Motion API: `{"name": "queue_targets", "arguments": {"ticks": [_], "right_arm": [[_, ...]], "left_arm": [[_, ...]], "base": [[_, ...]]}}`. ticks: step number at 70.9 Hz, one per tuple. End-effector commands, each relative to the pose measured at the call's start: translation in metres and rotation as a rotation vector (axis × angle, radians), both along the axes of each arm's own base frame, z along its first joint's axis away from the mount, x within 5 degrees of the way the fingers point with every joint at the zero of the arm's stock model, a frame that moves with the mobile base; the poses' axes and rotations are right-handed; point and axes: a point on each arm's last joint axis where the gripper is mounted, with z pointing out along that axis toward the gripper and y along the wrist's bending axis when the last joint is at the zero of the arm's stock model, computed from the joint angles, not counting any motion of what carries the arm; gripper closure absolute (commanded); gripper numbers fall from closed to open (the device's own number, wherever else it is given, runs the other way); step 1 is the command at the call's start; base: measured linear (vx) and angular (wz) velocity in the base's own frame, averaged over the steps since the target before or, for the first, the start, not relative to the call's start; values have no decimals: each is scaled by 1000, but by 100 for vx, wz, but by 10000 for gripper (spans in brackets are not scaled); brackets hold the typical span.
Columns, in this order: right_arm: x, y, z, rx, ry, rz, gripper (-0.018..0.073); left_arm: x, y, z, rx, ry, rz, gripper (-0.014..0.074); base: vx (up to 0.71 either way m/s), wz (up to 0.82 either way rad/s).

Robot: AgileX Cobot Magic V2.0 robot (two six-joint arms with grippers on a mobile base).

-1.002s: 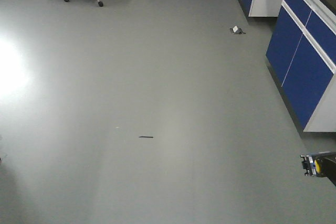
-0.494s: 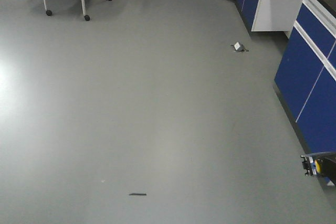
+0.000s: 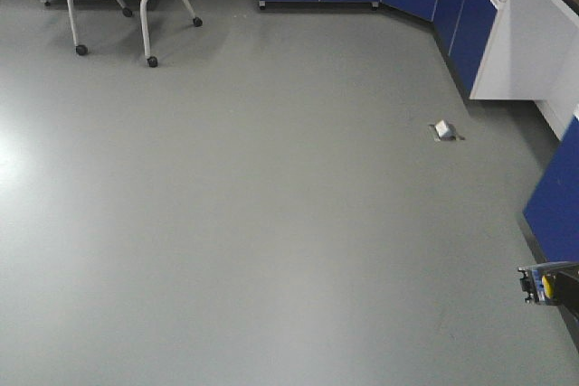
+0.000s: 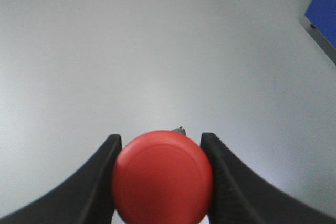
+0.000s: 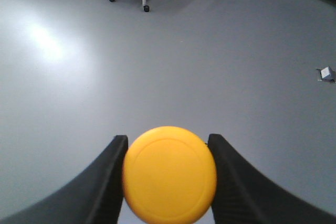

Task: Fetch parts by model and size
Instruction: 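Drive the base to the bench with the red tray, holding both buttons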

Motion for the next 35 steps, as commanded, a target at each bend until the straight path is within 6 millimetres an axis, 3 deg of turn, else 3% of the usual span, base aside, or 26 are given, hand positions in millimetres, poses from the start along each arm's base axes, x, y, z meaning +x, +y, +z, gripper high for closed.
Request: {"name": "queue_targets", "arguments": {"ticks": [1,35], "right_arm": [[2,0,15,22,-98,-2,568],[3,0,15,22,-96,-2,568]], "left_arm": [[4,-2,11,-22,-71,-10,603],[5,-2,11,-23,-73,-10,603]], "base": [[74,9],[76,1]]}}
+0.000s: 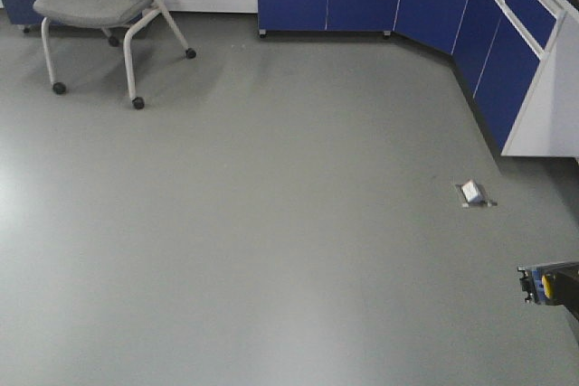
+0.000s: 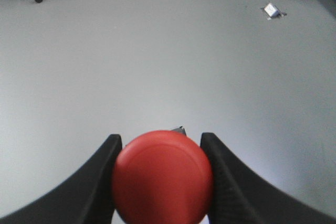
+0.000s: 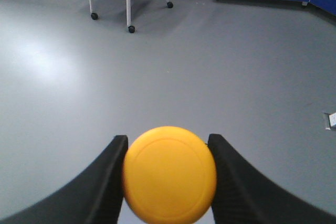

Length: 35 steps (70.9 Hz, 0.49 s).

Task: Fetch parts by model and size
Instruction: 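Drive the base to the bench with the red tray, holding both buttons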

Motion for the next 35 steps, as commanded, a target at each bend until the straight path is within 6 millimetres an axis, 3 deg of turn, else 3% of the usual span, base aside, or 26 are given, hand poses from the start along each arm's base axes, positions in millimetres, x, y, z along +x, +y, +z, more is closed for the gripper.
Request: {"name": "queue_targets", "arguments": {"ticks": [1,35], "right_arm": [[3,0,15,22,-97,-2,568],[3,0,15,22,-97,-2,568]], "left_arm": [[4,-2,11,-23,-74,-10,603],[4,-2,11,-22,-69,-10,603]], "base": [[76,-5],[71,-3]]}}
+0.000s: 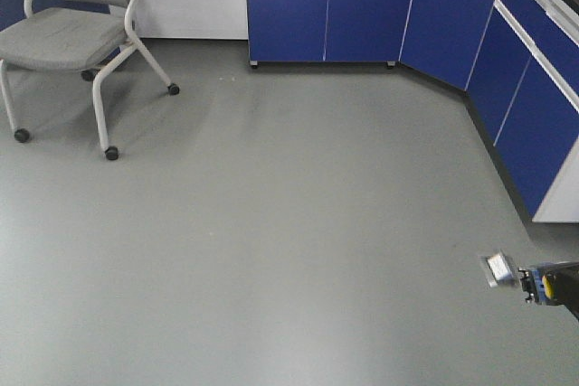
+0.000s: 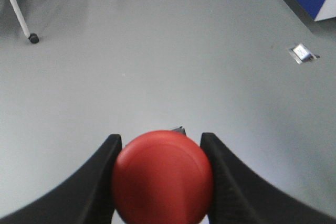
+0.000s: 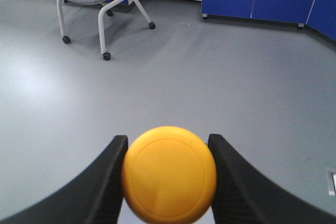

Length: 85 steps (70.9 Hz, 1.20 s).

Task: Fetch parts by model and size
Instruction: 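Drive the base to the bench with the red tray, holding both buttons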

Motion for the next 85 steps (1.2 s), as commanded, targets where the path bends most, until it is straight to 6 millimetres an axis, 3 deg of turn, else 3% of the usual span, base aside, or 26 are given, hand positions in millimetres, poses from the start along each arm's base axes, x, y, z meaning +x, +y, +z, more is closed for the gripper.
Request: {"name": "queue_targets", "arguments": {"ticks": [1,85], "right_arm": [[3,0,15,22,-96,-2,568],[3,0,15,22,-96,-2,568]], "left_arm": [[4,-2,11,-22,-69,-10,603],[4,-2,11,-22,-69,-10,603]], "base": [[69,0],[54,-2]]}}
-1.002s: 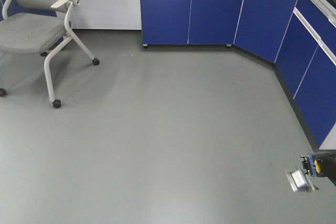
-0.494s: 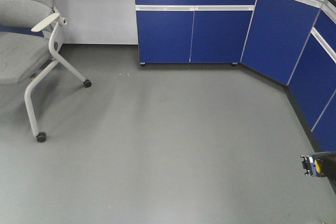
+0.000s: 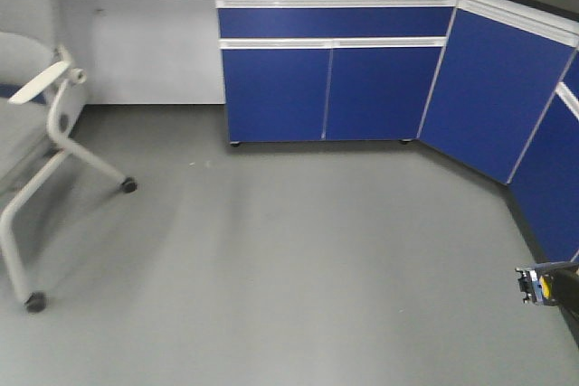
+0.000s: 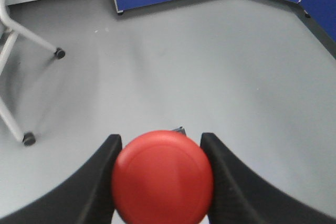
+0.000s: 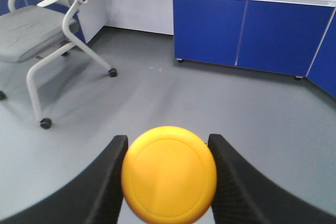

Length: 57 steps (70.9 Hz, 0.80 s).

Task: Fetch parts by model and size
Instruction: 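Drive the base to the bench with the red tray, holding both buttons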

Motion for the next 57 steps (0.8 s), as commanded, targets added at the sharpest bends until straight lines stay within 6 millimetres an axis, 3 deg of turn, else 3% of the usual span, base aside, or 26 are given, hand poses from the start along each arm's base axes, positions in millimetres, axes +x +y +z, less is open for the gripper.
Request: {"name": "queue_targets", "arguments": {"ticks": [1,16,57], "right_arm": [[3,0,15,20,-98,-2,568],[3,1,15,19,-95,-2,568],[3,0,15,19,-94,-2,568]], "left_arm": [[4,-2,11,-24,-70,-11,603],[4,-2,11,-24,-70,-11,603],[4,-2,11,-24,-70,-11,603]], "base": [[36,-25],[32,-58],[24,-95]]}}
